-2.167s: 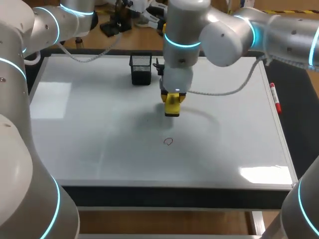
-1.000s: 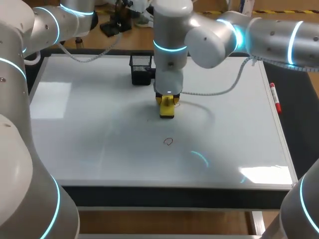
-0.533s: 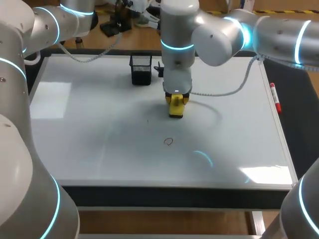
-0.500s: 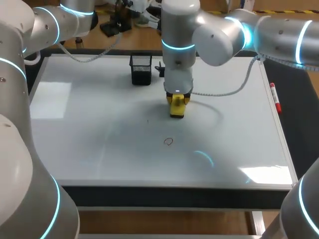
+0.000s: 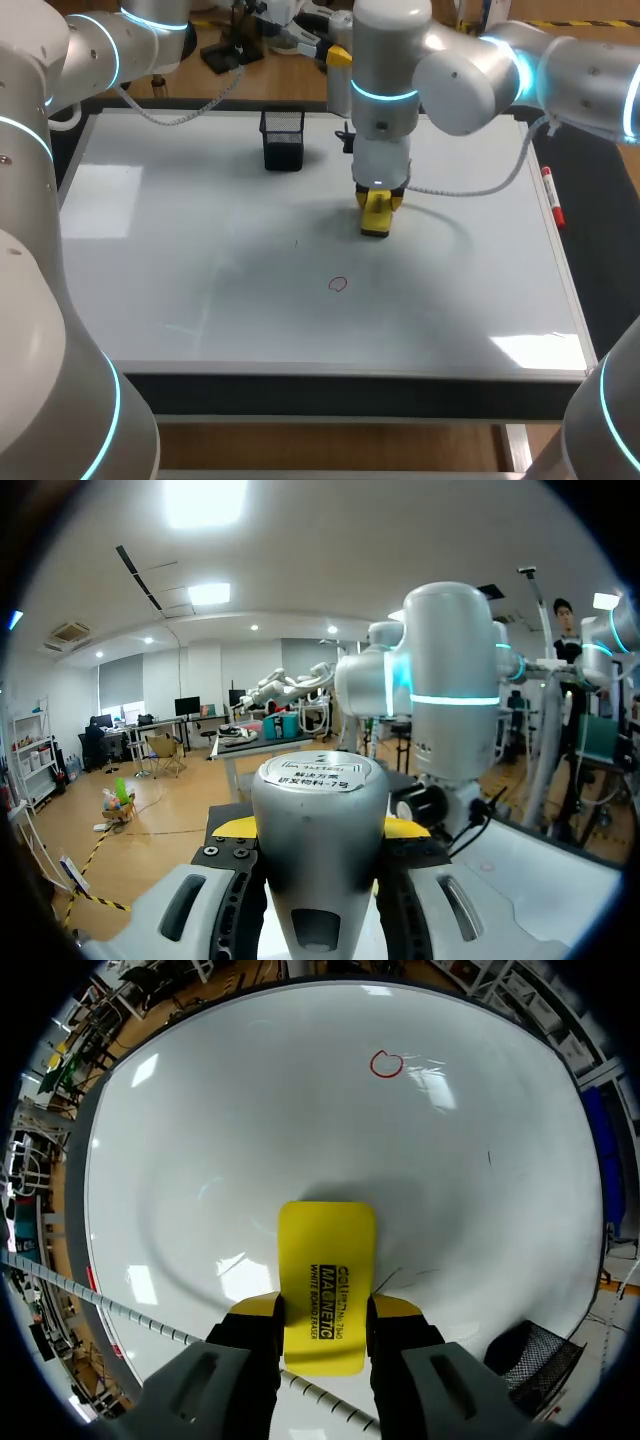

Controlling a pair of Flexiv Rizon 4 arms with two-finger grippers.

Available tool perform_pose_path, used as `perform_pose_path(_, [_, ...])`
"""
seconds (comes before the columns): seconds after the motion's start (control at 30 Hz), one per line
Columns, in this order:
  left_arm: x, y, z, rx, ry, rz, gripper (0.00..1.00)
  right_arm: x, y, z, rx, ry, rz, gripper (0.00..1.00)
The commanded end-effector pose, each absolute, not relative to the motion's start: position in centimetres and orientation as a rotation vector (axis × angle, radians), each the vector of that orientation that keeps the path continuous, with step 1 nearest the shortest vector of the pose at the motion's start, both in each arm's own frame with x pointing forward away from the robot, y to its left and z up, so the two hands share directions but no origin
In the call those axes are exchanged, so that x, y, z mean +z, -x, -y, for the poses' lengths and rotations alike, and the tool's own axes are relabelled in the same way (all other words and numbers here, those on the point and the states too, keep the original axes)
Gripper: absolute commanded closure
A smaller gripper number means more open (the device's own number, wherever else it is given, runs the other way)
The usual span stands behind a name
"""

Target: Pick up the inspection probe, press it on each red-marked spot on the whiteboard one by one, put down the probe, pick up the eraser, and wipe off all the red marks.

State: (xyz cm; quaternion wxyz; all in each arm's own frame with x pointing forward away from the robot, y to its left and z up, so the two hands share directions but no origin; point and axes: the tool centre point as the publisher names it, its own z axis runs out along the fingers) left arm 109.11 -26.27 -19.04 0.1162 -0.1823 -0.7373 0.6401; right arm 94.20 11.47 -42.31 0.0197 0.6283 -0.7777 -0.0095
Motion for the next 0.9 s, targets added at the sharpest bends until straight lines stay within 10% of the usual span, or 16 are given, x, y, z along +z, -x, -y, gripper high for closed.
perform_pose_path(0.03, [-19.1,-109.8,26.3,1.705,0.726,1.988,1.00,-41.1,-93.9,-10.1,-0.056,-1.950,2.415,1.00])
perform_pose_path(0.9, [-19.1,-109.8,26.3,1.705,0.726,1.988,1.00,-36.5,-92.0,4.9,-0.020,-1.538,2.743,1.00])
